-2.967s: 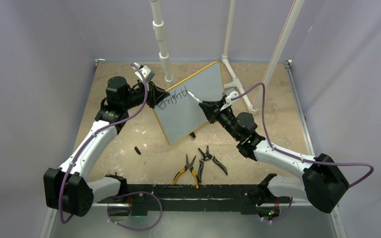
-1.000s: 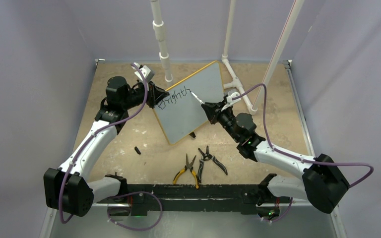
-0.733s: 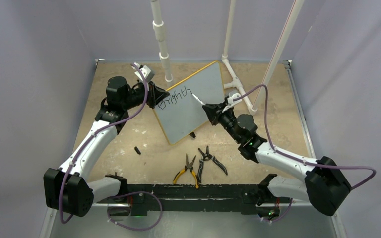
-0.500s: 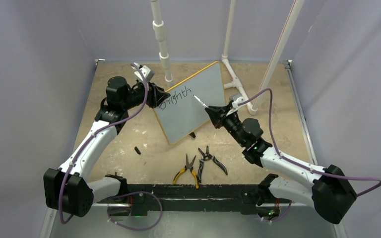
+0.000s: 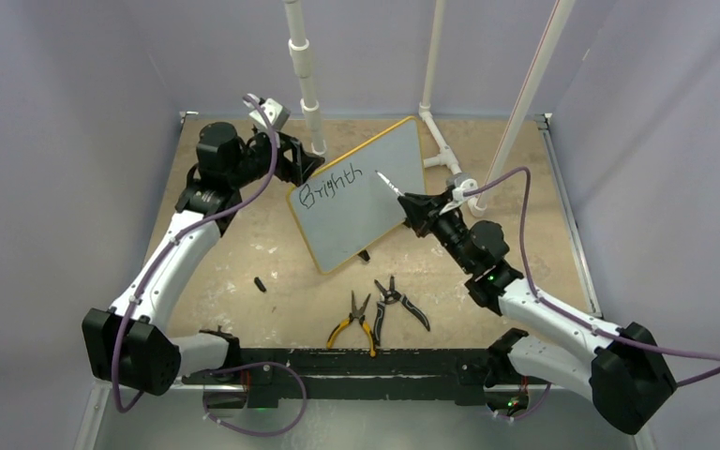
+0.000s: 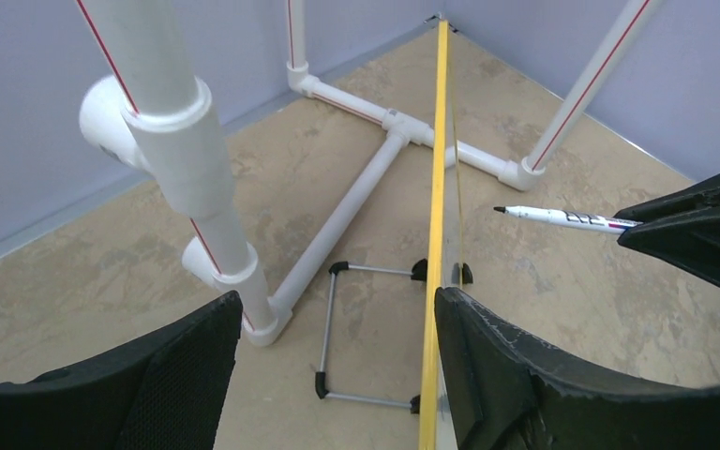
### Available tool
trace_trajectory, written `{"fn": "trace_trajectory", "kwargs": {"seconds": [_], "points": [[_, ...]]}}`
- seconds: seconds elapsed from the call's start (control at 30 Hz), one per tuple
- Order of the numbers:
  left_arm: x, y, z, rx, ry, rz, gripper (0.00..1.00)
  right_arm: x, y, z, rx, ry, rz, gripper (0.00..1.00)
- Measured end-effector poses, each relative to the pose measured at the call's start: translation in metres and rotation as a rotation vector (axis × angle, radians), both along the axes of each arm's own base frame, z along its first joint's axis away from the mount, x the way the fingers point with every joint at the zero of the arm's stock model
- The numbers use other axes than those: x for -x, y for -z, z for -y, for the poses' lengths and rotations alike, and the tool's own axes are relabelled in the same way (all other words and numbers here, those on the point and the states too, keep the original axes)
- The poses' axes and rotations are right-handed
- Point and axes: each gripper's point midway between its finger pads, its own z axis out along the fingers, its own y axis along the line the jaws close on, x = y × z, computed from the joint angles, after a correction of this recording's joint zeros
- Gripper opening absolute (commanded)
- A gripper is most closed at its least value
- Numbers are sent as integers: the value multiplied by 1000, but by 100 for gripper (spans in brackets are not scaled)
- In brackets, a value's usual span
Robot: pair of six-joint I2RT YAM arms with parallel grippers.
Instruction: Write a sentence on the whiteboard
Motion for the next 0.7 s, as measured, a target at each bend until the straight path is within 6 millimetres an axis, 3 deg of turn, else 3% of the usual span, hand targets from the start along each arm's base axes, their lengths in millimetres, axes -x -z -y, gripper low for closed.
{"fn": "trace_trajectory", "kwargs": {"seconds": [0.2, 0.33, 0.47, 0.6, 0.7], "points": [[-19, -11, 20, -16, 13, -6, 74, -17, -12, 21, -3, 42, 20, 0], [-27, -4, 44, -47, 53, -30, 74, -22, -29, 17, -5, 0, 57, 0], [-35, 10, 59, -69, 76, -74, 74, -22, -25, 12, 17, -41, 63, 0], [-39, 22, 65, -80, 87, -108, 67, -22, -14, 5, 48, -78, 49, 0], [-40, 26, 69, -81, 97, -119, 55, -23, -9, 2, 65, -91, 44, 0]]}}
